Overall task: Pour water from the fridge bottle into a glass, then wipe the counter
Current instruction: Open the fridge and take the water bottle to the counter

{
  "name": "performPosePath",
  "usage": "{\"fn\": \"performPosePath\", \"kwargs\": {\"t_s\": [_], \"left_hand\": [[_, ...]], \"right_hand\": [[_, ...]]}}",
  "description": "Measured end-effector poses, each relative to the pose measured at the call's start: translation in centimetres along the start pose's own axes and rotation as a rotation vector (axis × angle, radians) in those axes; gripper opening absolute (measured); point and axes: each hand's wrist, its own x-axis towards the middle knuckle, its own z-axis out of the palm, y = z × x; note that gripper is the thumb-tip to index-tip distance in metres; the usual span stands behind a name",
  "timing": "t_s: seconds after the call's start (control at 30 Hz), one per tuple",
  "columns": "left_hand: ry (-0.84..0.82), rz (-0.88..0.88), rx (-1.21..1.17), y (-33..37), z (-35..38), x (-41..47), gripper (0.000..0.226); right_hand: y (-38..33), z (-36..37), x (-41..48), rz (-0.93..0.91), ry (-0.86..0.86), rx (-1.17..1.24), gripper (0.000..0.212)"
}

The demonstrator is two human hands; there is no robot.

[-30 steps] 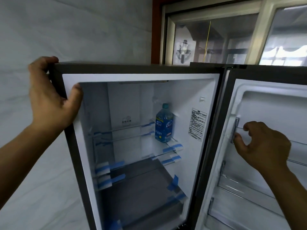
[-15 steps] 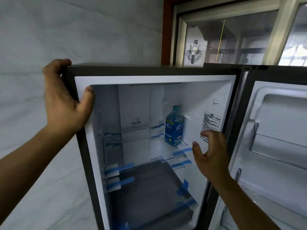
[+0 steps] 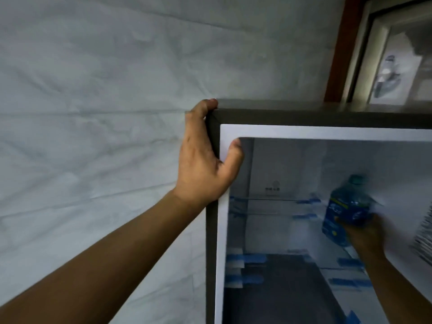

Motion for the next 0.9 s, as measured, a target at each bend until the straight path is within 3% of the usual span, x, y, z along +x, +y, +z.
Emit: {"fn": "performPosePath", "kwargs": {"t_s": [0.17, 0.3, 0.6, 0.8, 0.9], "left_hand": [[0.029, 0.006, 0.029, -0.2, 0.0, 0.0, 0.062], [0.048, 0.001, 0.033, -0.3, 0.3, 0.0, 0.060], [0.045, -0.005, 0.024, 0.0, 0.5, -0.1, 0.059], [0.033, 0.003, 0.001, 0.0, 0.2, -0.2, 0.060], [0.013, -0.014, -0.037, -0.3, 0.2, -0.4, 0.062]], "right_hand": [[0.8, 2.3, 1.8, 0.012, 0.028, 0.114, 0.078], [0.8, 2.7, 2.6, 0.102, -0.039, 0.196, 0.069], [1.7, 2.3, 1.8, 0.037, -0.087, 0.161, 0.063], [1.5, 1.9, -2.7, 0.020, -0.178, 0.079, 0.047], [1.0, 1.4, -6.2, 0.018, -0.259, 0.061, 0.059]]}}
